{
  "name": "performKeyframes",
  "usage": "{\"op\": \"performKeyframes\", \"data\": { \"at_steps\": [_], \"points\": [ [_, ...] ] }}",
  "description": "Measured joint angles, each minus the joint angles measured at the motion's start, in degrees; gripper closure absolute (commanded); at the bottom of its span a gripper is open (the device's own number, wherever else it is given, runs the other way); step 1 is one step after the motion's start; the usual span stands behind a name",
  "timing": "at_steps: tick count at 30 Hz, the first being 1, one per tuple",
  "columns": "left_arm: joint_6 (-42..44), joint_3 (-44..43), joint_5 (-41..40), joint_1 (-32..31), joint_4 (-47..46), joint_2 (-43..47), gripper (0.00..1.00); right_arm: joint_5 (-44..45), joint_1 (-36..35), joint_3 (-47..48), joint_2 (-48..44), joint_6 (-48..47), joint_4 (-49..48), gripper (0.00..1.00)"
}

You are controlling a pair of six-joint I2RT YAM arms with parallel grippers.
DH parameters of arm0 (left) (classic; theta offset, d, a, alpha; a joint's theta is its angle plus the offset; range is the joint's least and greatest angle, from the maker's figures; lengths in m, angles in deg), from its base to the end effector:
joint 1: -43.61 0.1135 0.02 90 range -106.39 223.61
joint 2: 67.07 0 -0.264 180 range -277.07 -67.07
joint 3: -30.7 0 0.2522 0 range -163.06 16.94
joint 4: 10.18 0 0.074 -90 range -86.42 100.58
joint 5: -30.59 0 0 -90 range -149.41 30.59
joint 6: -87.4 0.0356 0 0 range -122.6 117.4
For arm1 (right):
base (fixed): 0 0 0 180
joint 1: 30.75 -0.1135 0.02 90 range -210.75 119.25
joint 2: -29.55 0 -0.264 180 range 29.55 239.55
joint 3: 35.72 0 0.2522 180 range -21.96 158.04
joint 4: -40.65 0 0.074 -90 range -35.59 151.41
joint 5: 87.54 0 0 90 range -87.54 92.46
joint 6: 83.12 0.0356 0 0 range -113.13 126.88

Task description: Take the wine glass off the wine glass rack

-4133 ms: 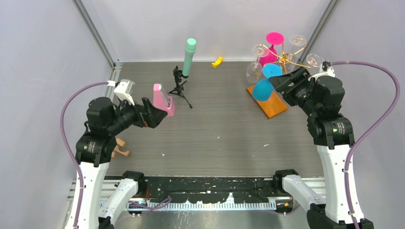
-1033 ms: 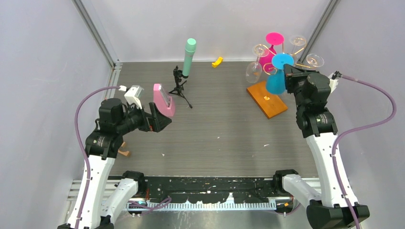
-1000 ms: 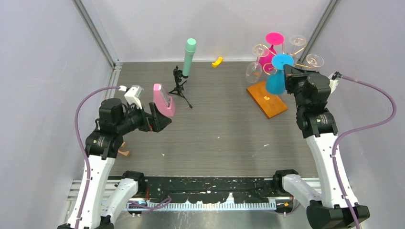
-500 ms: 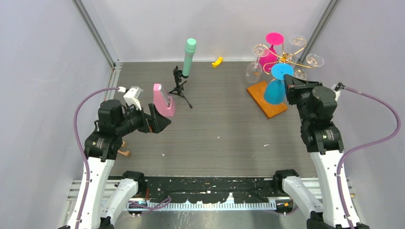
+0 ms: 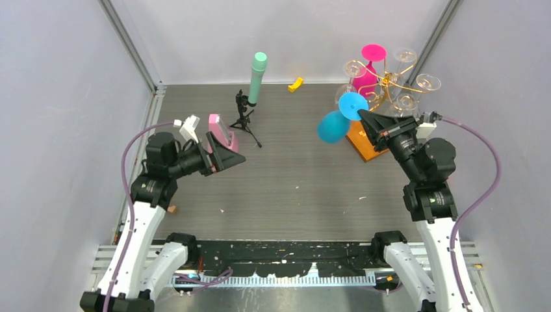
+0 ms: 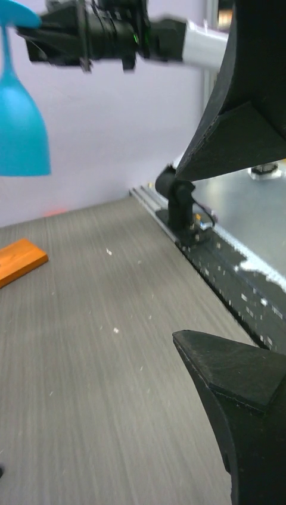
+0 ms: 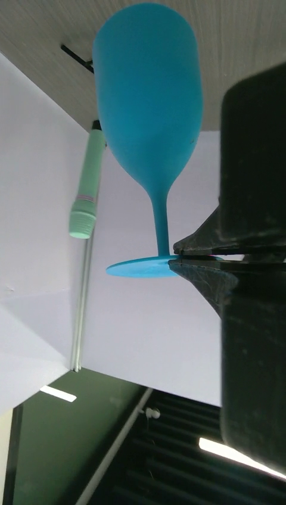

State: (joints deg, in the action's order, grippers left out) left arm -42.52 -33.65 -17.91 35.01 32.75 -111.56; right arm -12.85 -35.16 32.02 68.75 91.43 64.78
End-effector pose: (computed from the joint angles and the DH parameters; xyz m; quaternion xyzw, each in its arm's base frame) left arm 0.1561 -0.0475 0.3447 -0.0225 0.8039 -0.4813 0.3487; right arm 0.1438 0.0205 0.4092 0.3586 0.5782 0.5741 0.4555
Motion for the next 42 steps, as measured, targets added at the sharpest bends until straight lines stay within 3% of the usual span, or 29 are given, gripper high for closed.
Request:
{"op": "performKeyframes", "data": {
  "at_steps": [5, 11, 19, 26, 29, 36, 42],
  "points": [
    [-14.2, 2.4, 1.2, -3.2, -10.2, -5.2, 0.02, -6.4, -0.7, -7.8, -1.4, 8.2, -11.7, 1.0],
    [-33.8, 8.2, 2.1, -12.6, -31.2, -11.3, 0.02, -8.7, -2.0, -11.9, -2.2, 16.0, -23.6, 1.0],
    [-48.8, 6.8, 1.6, -15.9, -51.3, -18.9, 0.02, -9.5, -4.4, -12.5, 1.9, 20.7, -39.1, 1.0],
    [-56.7, 4.6, 1.6, -16.0, -64.3, -26.1, 0.03, -9.0, -12.1, -13.3, 8.7, 20.3, -42.1, 1.0],
    [-59.7, 4.6, 1.6, -16.0, -68.8, -28.4, 0.08, -8.4, -15.2, -13.5, 9.7, 19.6, -41.7, 1.0],
    [-65.4, 4.6, 1.6, -16.0, -77.3, -29.7, 0.31, -6.1, -18.0, -14.3, 9.9, 18.6, -40.3, 1.0],
    [-67.8, 4.6, 0.7, -16.0, -78.2, -28.6, 0.46, -2.8, -18.0, -15.3, 9.2, 19.3, -40.7, 1.0]
  ]
}}
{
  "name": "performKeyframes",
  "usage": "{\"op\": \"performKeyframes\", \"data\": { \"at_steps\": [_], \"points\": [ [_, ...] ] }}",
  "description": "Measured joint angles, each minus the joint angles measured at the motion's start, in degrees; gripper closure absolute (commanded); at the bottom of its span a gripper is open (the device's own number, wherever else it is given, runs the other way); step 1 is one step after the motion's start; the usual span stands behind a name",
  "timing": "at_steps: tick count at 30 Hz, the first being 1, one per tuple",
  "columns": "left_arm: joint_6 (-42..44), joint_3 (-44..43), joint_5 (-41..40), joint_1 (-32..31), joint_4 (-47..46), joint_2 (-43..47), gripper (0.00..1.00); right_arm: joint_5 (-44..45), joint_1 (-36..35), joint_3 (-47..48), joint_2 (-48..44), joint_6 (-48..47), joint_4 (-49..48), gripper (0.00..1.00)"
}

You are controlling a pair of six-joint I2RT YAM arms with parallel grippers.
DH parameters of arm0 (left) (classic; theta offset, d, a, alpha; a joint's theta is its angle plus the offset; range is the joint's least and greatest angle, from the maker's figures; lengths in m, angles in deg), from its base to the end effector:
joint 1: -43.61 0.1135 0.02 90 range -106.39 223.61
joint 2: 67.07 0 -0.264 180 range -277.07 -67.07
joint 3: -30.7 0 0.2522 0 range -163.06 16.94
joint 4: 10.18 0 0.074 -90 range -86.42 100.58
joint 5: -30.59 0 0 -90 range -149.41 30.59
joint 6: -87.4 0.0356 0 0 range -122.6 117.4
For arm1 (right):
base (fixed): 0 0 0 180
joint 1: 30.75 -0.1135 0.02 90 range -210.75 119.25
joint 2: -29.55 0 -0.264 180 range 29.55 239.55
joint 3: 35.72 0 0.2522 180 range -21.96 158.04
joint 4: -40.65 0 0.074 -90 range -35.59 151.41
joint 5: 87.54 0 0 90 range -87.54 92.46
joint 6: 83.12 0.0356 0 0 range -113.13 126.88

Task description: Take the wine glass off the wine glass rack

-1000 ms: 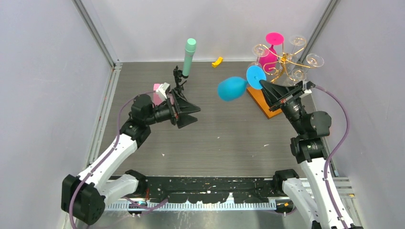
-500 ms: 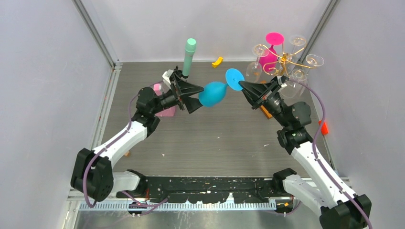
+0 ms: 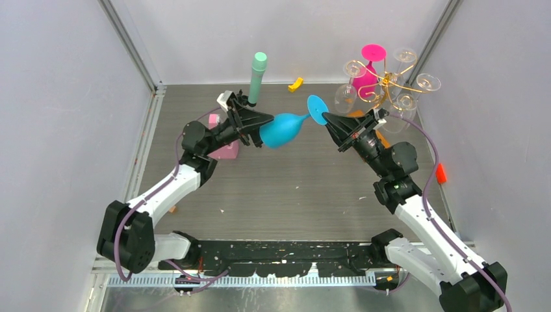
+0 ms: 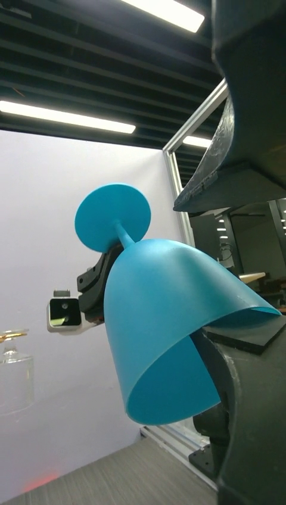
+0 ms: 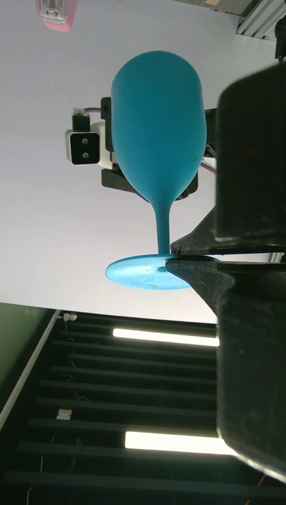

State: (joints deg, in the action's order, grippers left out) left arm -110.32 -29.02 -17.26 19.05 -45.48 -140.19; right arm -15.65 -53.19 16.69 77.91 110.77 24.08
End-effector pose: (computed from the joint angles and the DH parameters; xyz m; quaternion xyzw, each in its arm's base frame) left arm 0.2464 -0.1389 0.3451 -0.1239 0.5885 -0.7885 0.1286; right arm 0.1779 0.0855 0.3666 0.2686 0.5104 0.7650 0.2866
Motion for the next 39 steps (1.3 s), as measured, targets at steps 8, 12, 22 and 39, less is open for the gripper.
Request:
{"op": "performKeyframes", "data": {
  "at_steps": [8, 12, 22, 39],
  "points": [
    [-1.6, 0.0, -0.4, 0.3, 0.0, 0.7, 0.81, 2.6, 0.0, -2.0, 1.4, 2.5, -3.1, 1.0],
    [-2.8, 0.0, -2.2, 0.6, -2.7, 0.9, 1.0, 3.6, 0.0, -2.0, 1.5, 2.0, 0.3, 1.0],
    [5.6, -0.1, -1.0, 0.0, 1.3, 4.1, 1.0, 6.7, 0.0, -1.6, -0.3, -7.6, 14.7, 0.31],
    [68.9, -23.5, -32.0, -0.2, 95.4, 13.7, 1.0, 17.5, 0.0, 8.3, -4.8, -29.6, 43.4, 0.37]
  ]
}}
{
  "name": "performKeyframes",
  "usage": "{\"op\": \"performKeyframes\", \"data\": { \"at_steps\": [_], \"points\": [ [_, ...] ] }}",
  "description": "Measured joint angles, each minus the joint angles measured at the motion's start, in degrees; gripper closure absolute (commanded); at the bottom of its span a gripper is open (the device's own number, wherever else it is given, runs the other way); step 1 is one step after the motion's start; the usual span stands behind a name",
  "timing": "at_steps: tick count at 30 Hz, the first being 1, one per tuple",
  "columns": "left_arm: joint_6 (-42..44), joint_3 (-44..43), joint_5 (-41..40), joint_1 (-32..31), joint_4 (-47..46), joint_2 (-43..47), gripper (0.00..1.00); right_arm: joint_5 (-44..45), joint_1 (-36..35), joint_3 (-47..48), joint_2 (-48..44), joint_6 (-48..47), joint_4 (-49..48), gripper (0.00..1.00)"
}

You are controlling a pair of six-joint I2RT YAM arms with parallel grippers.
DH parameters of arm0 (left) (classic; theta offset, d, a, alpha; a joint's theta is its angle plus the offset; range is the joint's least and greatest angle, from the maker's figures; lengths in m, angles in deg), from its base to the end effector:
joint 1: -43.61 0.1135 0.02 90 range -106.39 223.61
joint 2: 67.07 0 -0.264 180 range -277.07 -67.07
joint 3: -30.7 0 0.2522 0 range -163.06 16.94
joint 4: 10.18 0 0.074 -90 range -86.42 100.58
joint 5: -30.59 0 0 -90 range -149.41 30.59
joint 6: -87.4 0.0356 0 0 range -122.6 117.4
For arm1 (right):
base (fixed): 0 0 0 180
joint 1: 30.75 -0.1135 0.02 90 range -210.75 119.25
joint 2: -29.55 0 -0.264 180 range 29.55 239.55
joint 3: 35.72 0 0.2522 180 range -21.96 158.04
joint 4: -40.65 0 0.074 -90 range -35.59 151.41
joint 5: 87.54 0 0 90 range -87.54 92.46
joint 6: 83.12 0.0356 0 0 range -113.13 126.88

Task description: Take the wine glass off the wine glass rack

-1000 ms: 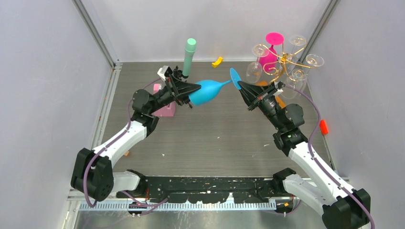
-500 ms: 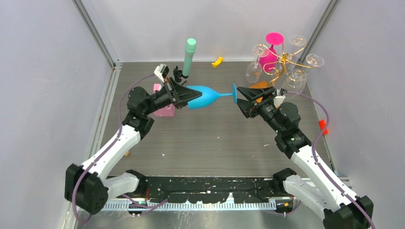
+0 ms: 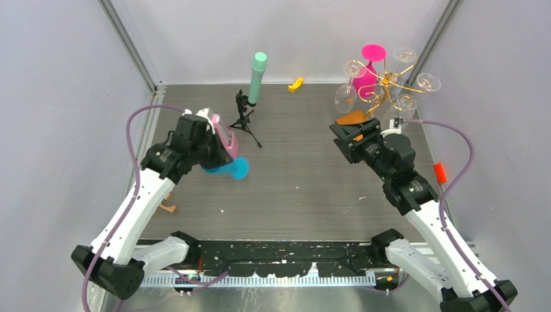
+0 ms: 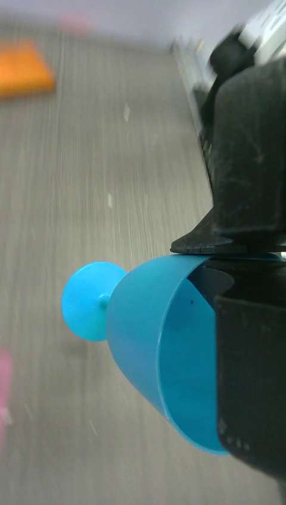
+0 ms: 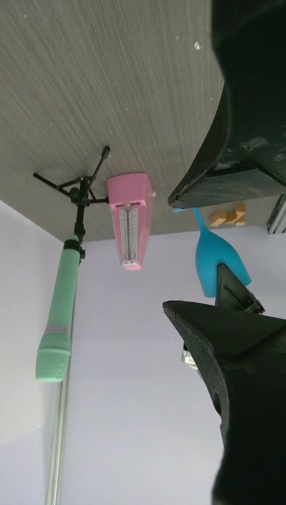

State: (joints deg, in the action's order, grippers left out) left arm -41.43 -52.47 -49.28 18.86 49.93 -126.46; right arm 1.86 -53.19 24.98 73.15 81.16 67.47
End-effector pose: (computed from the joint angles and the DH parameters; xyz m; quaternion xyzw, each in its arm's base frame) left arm 0.1828 -0.0912 0.3778 -0.0694 0.8870 -0.3038 0.3407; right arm 0.1643 0.0682 0.3512 0.3311 0.6890 0.4844 0.4253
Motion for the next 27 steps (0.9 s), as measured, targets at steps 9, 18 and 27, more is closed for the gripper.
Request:
{"op": "performKeyframes", "data": {
  "at_steps": [9, 18, 27],
  "points": [
    [2.1, 2.8, -23.9, 2.4, 17.9, -4.8, 1.0, 0.4, 0.0, 0.2, 1.8, -3.2, 3.8, 0.39],
    [2.3, 5.6, -27.4, 12.7, 16.4, -7.6, 1.0, 1.1, 0.0, 0.2, 0.6, -4.2, 5.9, 0.39],
    [2.9, 6.1, -25.0, 17.1, 10.2, -14.1, 1.0, 1.7, 0.0, 0.2, -0.1, -4.4, 6.1, 0.38]
  ]
}}
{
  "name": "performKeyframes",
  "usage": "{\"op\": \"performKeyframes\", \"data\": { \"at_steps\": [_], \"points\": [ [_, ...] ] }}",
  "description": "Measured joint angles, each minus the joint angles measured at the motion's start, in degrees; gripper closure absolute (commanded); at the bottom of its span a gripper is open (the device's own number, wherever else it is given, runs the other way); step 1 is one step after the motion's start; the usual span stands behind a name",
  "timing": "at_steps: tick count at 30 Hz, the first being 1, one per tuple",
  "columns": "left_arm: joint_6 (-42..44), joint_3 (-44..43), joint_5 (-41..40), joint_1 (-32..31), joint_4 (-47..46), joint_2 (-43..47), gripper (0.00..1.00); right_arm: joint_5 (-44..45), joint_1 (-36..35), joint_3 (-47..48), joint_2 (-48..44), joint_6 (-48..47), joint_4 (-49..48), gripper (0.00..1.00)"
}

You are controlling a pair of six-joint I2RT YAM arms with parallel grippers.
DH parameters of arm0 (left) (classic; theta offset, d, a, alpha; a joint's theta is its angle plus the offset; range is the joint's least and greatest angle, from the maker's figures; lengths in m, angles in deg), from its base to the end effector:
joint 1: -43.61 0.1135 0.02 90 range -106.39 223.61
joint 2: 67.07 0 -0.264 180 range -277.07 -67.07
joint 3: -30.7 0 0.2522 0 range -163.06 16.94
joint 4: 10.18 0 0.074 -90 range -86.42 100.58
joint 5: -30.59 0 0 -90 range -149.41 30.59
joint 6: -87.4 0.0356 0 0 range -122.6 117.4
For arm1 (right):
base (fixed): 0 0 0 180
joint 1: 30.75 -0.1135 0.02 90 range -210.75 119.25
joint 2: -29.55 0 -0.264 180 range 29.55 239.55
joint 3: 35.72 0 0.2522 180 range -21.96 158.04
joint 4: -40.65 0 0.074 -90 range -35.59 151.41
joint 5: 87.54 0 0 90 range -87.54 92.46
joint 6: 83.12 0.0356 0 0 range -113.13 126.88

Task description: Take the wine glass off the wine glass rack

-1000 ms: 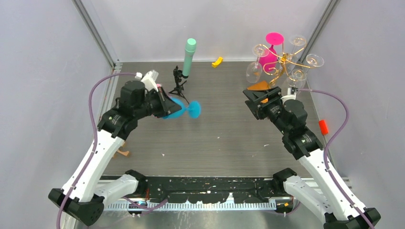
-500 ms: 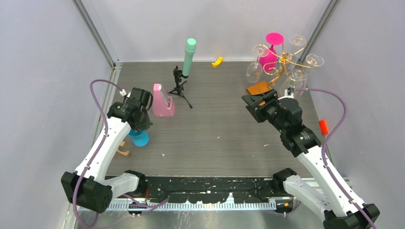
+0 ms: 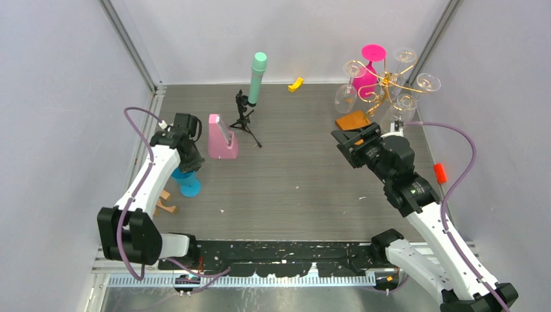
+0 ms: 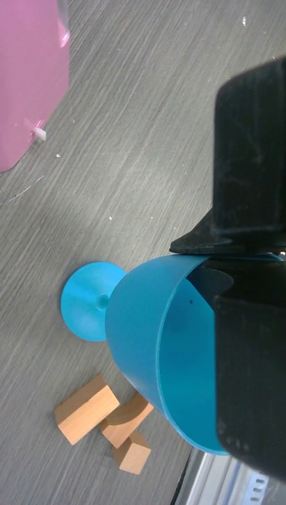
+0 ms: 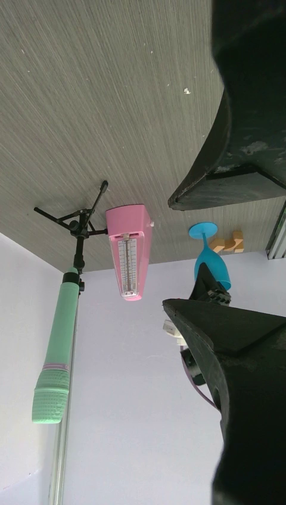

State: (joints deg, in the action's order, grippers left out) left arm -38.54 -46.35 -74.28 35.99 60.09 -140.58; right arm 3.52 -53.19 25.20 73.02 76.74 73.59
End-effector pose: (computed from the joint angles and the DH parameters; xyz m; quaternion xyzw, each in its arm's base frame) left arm 0.2387 -0.0227 0.2826 -0.2629 0.9353 0.0435 0.2327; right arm 0.1616 0.0660 0.3415 0.3252 0.7265 0.4314 0.4247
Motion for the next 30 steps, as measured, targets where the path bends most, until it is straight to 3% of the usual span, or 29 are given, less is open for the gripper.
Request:
{"op": "performKeyframes", "data": {
  "at_steps": [3, 8, 12, 15, 21, 30],
  "points": [
    [0.1, 0.0, 0.1, 0.4, -1.8, -2.5, 1.0, 0.2, 0.0, 0.0, -0.5, 0.0, 0.2, 0.39],
    [0.5, 0.0, 0.0, 0.7, -2.5, -2.8, 0.82, 0.2, 0.0, 0.0, -1.0, 0.0, 0.4, 0.38],
    [0.8, 0.0, -0.1, 1.0, -2.8, -3.0, 0.49, 0.4, 0.0, 0.1, -1.2, -0.8, 2.0, 0.37],
    [1.0, -0.7, -0.2, 1.0, -2.2, -3.0, 0.35, 0.6, 0.0, 1.1, -0.9, -1.7, 3.8, 0.36],
    [2.8, -4.8, -0.3, 1.0, -0.2, -0.4, 0.24, 1.4, 0.0, 6.0, 0.8, -5.0, 7.8, 0.34],
    [9.2, -11.4, 4.8, 1.1, 2.3, 10.9, 0.13, 7.5, 0.0, 18.0, 2.8, -13.2, 17.9, 0.19]
  ]
}}
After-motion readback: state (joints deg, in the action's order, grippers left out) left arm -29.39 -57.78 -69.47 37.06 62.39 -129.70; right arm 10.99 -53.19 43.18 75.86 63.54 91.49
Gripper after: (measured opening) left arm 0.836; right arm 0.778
